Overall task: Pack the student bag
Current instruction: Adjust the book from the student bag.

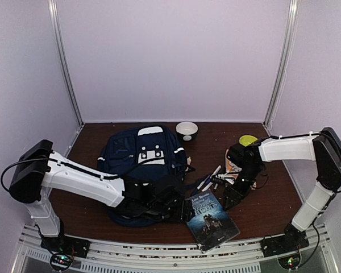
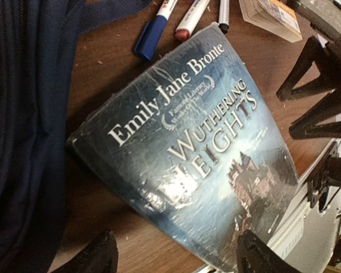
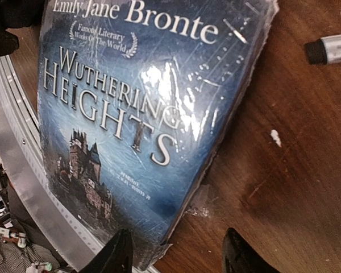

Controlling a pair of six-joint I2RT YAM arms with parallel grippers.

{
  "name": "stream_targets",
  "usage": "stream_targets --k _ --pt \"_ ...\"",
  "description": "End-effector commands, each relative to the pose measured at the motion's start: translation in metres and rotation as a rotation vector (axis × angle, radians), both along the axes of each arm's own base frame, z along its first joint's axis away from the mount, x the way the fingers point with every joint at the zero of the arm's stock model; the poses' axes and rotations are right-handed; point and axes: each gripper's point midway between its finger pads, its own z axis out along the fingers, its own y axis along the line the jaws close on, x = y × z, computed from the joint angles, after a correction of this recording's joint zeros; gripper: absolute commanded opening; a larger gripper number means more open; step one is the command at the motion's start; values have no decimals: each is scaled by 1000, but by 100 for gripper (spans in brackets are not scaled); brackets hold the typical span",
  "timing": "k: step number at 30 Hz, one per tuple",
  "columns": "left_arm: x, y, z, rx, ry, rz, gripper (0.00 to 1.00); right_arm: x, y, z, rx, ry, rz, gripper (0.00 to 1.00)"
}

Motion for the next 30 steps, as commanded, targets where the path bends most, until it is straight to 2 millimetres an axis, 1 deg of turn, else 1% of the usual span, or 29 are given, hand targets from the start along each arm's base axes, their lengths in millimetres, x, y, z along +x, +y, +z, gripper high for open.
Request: stream_targets --k 1,5,9,15,17,20,23,26,30 --pt "10 -22 -8 -130 60 80 71 -5 13 5 66 90 -1 50" --pt "11 -18 -21 -143 121 106 68 -1 19 -1 72 121 -10 44" --pt "7 -12 -36 -108 172 124 69 1 25 -4 94 135 -14 38" --pt "15 -24 -42 -156 184 103 68 0 31 -6 134 151 -17 36" --pt "19 -26 -40 -158 169 97 68 -1 33 -5 153 157 -9 36" --pt "28 -30 -31 -146 110 83 68 -5 40 -2 214 180 1 32" --pt "38 -34 -14 -155 30 68 69 -9 46 8 282 186 23 28" --pt "50 -39 9 -224 -68 73 71 -11 52 22 360 160 46 27" --pt "59 -41 41 -385 -177 115 73 -15 55 34 436 126 63 27"
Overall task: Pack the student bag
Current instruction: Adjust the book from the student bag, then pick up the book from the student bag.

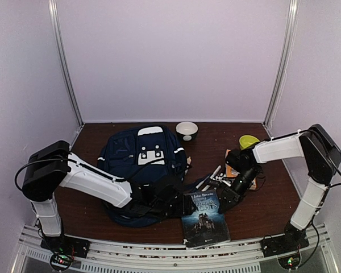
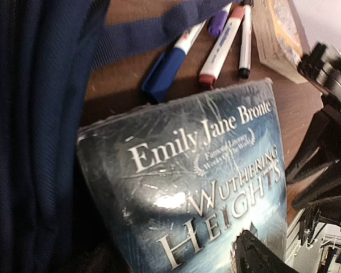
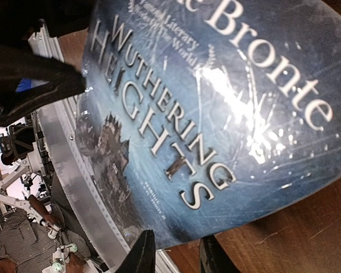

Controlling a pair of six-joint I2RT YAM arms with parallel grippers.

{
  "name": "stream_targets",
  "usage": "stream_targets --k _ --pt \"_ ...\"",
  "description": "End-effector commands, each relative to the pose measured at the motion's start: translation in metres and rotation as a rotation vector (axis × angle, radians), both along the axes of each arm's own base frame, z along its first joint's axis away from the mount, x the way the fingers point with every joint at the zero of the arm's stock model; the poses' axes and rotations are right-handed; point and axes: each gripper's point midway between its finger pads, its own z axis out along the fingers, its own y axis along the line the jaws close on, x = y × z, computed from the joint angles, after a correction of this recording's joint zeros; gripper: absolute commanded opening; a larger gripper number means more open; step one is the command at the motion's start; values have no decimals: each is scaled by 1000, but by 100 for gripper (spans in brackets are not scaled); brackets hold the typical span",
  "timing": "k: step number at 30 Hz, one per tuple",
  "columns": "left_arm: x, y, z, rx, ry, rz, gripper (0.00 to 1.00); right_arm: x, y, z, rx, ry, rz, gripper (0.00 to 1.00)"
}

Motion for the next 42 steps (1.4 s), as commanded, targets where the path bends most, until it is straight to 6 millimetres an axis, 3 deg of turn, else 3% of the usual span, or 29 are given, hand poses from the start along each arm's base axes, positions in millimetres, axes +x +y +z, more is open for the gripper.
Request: stream_targets --k 1,7,11,18,23,27,33,42 --pt "24 -25 75 -291 -227 41 73 2 30 40 263 -86 29 27" --pt "18 -42 111 -422 -338 -39 70 11 25 32 230 -148 12 28" --pt "16 -42 129 -494 -386 -50 67 20 25 32 219 -174 -10 29" --pt "19 -46 136 -471 -417 -62 65 46 23 34 207 -244 -67 30" --pt "25 -31 143 -378 -447 11 65 73 33 44 230 -322 -105 30" --pt "32 -12 132 -287 -440 78 65 95 46 45 249 -325 -149 30" --pt "40 39 87 -40 -324 254 70 117 57 27 222 -285 -219 30" --pt "8 53 65 -85 -127 238 67 115 51 8 175 -267 -225 30"
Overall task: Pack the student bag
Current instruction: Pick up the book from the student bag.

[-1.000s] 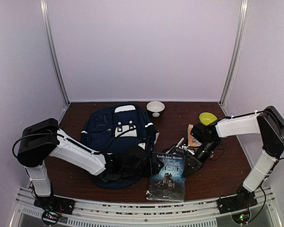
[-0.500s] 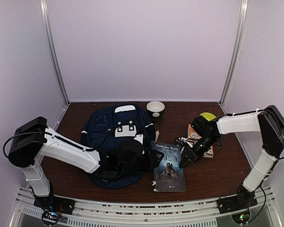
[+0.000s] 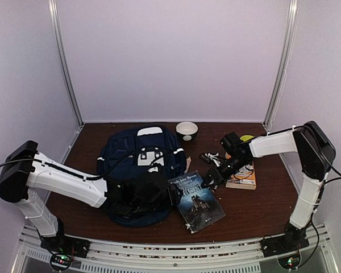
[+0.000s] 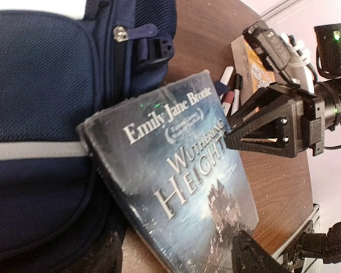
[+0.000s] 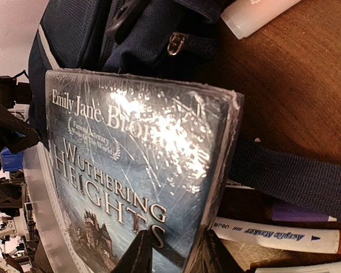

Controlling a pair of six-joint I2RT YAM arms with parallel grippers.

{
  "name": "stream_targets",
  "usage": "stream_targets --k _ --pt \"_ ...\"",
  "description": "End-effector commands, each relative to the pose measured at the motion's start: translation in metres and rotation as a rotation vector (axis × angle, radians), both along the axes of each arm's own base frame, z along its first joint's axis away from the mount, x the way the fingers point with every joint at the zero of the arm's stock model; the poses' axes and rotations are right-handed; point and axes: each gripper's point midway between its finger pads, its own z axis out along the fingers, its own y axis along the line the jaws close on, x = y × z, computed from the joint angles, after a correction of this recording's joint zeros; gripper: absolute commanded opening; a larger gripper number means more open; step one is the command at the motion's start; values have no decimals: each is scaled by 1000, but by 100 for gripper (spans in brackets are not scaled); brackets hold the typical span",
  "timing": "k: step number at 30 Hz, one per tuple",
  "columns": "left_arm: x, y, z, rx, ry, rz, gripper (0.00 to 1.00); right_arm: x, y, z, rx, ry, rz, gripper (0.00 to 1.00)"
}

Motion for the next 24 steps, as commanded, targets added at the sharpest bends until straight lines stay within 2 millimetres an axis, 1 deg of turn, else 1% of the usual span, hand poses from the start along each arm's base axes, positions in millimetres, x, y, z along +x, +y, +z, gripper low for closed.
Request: stream_targets --k 1,4,6,8,11,14,15,17,20,21,23,24 --pt "-20 3 0 -58 96 -19 67 1 1 -6 -2 1 -5 30" --pt "-30 -10 -3 -95 134 -80 69 0 1 -8 -6 2 -3 31" --pt "-31 -20 -7 -108 141 -104 72 -1 0 -10 -9 9 -2 31" --pt "-30 -30 -14 -119 153 -129 73 -1 0 -11 -10 15 -1 31" --pt "-30 -43 -22 -169 185 -149 73 -2 0 -13 -9 25 -2 31" --pt "-27 -48 -33 -207 229 -140 70 -4 0 -15 -8 30 -2 31" --pt "-25 -49 -32 -231 226 -133 69 -4 0 -15 -7 33 -1 31" --pt "-21 -48 -30 -265 203 -125 66 -6 0 -14 -5 37 2 31" --pt "-12 -53 -14 -326 125 -129 60 -6 0 -12 0 35 3 31" --pt "-11 -55 -7 -339 103 -135 54 -6 0 -12 1 35 2 31" --pt "-8 -58 3 -361 68 -141 40 -5 -1 -7 8 33 -2 31" --pt "-7 -58 7 -371 56 -139 35 -3 -2 -3 14 29 -8 31"
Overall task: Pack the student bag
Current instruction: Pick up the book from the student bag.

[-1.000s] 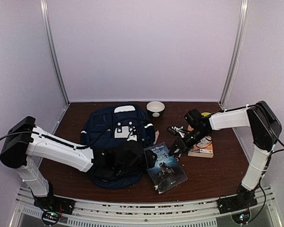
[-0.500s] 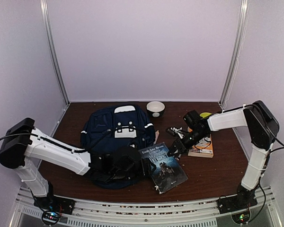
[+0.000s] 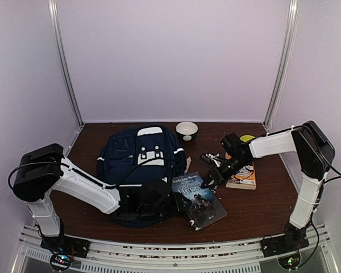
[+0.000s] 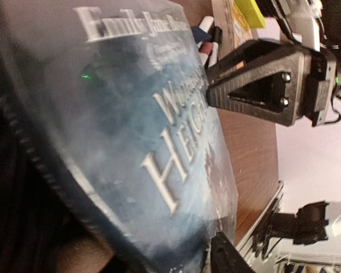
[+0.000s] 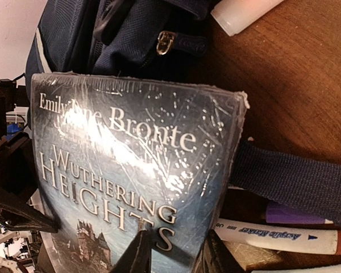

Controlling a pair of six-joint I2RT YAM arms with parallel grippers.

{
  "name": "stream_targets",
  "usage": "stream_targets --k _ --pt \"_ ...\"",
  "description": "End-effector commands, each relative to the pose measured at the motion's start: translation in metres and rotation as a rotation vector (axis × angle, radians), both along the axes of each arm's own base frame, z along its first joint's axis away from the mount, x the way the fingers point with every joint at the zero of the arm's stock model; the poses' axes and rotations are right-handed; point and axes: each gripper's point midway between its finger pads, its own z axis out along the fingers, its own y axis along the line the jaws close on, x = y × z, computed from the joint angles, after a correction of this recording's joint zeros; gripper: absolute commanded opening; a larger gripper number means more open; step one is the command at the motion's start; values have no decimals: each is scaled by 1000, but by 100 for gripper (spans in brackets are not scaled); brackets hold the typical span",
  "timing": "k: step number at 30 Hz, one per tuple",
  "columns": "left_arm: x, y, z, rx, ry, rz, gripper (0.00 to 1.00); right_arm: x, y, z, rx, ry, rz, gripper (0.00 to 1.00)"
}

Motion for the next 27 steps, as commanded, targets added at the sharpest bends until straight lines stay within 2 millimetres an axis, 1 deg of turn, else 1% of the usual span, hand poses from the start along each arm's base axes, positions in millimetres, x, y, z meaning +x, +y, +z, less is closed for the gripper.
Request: stream_targets --k 1,3,6,8,9,11,13,15,16,17,19,21,22,24,27 --pt "15 -16 49 -176 -117 15 33 -1 -5 7 15 7 -12 31" --pt "18 -13 49 -179 -118 28 25 4 -10 19 30 -13 -30 31" --pt "22 -13 52 -198 -126 34 20 9 -24 35 44 -33 -58 33" --pt "25 -14 60 -219 -146 32 16 13 -37 50 58 -44 -85 35" --pt "26 -14 68 -230 -162 27 15 15 -44 59 73 -47 -101 37" --pt "26 -17 90 -238 -233 -3 13 17 -59 80 113 -70 -135 41" --pt "26 -18 119 -229 -339 -54 13 15 -72 104 149 -120 -155 47" --pt "28 -14 146 -227 -424 -70 11 10 -81 125 165 -184 -156 55" --pt "30 -9 164 -240 -469 -72 10 7 -83 135 172 -211 -153 58" --pt "34 -3 176 -248 -493 -66 9 2 -84 144 184 -236 -146 62" --pt "44 9 190 -251 -515 -49 5 -6 -83 163 227 -277 -128 66" --pt "56 22 205 -268 -543 -37 3 -8 -79 180 278 -312 -121 69" --pt "63 28 213 -277 -560 -28 0 -7 -77 189 310 -328 -120 70" --pt "75 41 226 -291 -582 -7 0 2 -72 203 363 -335 -139 71" --pt "92 56 245 -313 -610 14 0 18 -65 216 422 -299 -185 71"
